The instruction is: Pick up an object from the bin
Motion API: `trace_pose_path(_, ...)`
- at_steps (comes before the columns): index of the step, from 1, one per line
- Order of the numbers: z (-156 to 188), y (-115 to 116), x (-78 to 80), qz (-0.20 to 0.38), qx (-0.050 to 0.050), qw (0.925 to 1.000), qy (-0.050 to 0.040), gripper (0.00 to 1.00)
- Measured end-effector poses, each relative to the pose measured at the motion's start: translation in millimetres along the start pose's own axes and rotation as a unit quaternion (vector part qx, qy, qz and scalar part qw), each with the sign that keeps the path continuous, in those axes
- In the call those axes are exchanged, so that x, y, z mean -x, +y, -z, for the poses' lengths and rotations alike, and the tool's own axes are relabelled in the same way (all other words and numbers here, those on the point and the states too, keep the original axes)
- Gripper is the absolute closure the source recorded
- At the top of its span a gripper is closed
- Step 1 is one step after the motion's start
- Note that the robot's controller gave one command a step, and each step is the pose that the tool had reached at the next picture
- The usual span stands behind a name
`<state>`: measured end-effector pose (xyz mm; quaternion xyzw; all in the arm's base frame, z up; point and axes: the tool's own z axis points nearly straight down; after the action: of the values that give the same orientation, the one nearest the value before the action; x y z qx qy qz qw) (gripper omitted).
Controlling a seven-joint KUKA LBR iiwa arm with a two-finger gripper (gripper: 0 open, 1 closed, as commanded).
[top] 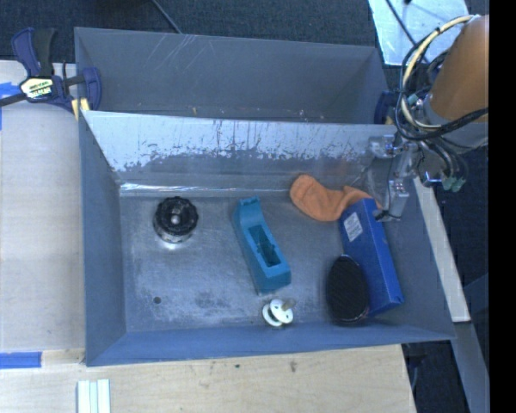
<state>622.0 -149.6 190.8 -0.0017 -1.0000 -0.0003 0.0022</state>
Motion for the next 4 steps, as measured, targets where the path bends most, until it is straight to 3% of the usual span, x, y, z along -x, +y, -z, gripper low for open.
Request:
trace_pose_path(2, 4, 1, 2.1, 0.002, -0.001, 1.0000, -0.0052, 0.00)
trace_pose_path(3, -46, -5, -28.9, 0.023, 0.000, 0.9997, -0.0001, 0.00)
trace_pose_path(4, -56, 9, -9.3, -0.029, -0.001, 0.9996, -0.0058, 0.00)
